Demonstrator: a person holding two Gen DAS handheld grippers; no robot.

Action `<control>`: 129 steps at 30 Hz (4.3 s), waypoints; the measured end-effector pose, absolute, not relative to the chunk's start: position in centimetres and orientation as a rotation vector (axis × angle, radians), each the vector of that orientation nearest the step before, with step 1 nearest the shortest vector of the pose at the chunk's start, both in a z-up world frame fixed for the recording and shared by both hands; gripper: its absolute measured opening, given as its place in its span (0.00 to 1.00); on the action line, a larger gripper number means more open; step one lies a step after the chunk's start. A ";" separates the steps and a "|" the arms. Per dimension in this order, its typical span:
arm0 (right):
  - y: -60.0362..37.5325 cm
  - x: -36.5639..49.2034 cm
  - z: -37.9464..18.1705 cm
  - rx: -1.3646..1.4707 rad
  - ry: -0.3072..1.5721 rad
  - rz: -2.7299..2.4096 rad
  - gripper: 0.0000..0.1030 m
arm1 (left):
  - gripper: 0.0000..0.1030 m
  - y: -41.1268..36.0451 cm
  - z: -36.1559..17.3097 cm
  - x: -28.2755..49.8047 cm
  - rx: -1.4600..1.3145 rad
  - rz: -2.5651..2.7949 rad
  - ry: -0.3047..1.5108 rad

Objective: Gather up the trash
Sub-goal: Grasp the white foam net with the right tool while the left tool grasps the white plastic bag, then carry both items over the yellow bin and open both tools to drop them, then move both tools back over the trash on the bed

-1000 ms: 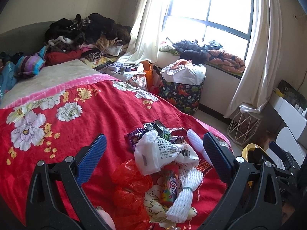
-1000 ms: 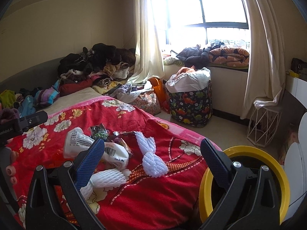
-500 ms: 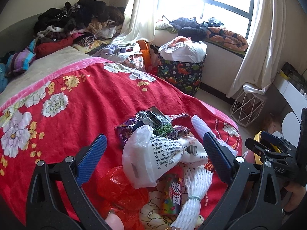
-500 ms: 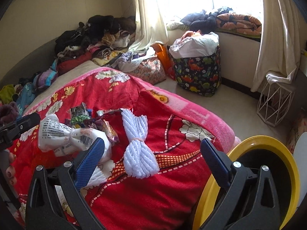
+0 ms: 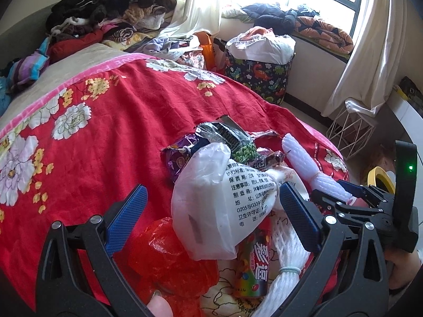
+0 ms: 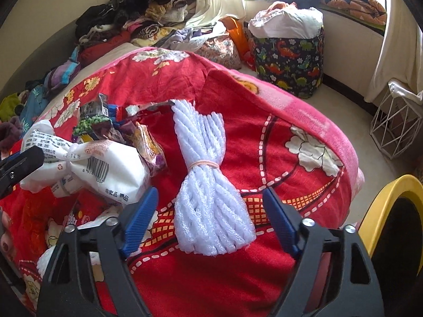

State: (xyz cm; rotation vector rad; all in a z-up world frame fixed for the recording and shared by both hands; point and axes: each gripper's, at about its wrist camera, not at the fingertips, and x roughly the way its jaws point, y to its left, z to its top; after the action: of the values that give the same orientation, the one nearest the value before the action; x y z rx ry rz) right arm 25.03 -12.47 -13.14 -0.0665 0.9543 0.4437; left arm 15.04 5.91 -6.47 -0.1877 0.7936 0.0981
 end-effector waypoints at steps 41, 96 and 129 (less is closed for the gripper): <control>-29.0 14.2 -5.0 0.253 0.673 0.289 0.28 | 0.33 -4.2 1.6 10.8 -0.172 -0.146 0.577; -39.5 11.4 -7.1 0.366 0.675 -0.010 0.80 | 0.89 -17.1 -1.7 12.4 -0.047 -0.372 0.638; -28.0 8.9 -4.0 0.174 0.569 0.222 0.89 | 0.89 -6.8 1.1 9.7 -0.099 -0.152 0.489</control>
State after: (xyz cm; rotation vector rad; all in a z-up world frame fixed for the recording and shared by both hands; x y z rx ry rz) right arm 8.93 -28.01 -3.98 0.1740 0.5691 0.2217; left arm 9.68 -6.82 1.14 -0.0993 0.4892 -0.1518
